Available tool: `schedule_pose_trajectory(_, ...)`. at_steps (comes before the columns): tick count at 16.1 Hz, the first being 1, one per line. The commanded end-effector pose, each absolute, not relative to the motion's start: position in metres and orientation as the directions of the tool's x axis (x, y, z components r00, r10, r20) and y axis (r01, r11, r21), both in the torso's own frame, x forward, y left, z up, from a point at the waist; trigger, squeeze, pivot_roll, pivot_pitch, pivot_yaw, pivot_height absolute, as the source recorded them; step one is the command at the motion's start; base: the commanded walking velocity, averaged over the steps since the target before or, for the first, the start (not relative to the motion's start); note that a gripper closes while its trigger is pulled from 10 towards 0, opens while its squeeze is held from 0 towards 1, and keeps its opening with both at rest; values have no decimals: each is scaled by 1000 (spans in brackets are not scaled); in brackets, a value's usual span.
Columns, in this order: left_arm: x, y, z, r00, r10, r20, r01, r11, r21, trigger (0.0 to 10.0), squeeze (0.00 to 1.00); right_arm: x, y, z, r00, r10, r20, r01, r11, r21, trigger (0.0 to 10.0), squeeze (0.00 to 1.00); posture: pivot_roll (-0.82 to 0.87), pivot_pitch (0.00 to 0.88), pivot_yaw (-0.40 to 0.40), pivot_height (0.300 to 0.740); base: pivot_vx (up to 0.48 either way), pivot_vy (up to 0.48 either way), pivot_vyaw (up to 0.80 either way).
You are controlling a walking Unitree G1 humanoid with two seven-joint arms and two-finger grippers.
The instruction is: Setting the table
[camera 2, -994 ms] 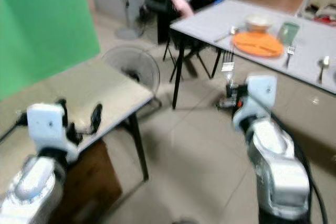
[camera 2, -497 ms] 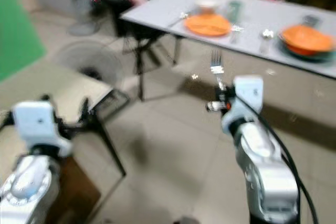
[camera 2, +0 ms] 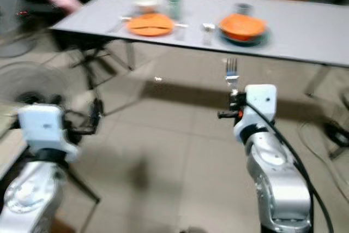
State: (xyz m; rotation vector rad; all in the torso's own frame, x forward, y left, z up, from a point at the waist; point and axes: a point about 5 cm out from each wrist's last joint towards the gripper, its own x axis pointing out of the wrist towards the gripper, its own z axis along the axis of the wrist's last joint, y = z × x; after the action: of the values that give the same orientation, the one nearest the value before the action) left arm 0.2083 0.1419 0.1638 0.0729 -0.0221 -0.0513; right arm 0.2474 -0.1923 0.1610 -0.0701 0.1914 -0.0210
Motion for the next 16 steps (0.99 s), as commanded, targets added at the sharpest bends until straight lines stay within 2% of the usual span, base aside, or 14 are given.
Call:
schedule_pose_trajectory(1, 208, 146, 167, 998, -46, 37, 42, 995, 87, 10000, 0, 249, -190, 168, 986, -31, -165, 18, 997, -79, 10000, 0, -123, 16, 31, 740, 382, 0, -800)
schedule_pose_trajectory(12, 215, 144, 166, 996, -80, 40, 77, 993, 88, 10000, 0, 253, -191, 168, 984, -61, -166, 48, 996, -79, 10000, 0, -128, 0, 39, 740, 381, 0, -800)
schedule_pose_trajectory(15, 219, 146, 167, 996, -74, 49, 69, 993, 96, 10000, 0, 261, -181, 165, 978, 56, -201, -74, 993, -87, 10000, 0, -132, 0, 45, 740, 381, 0, -152)
schedule_pose_trajectory(16, 220, 147, 167, 996, -71, 48, 67, 993, 96, 10000, 0, 263, -180, 165, 978, 57, -200, -73, 994, -77, 10000, 0, -134, 0, 49, 740, 379, 0, 0)
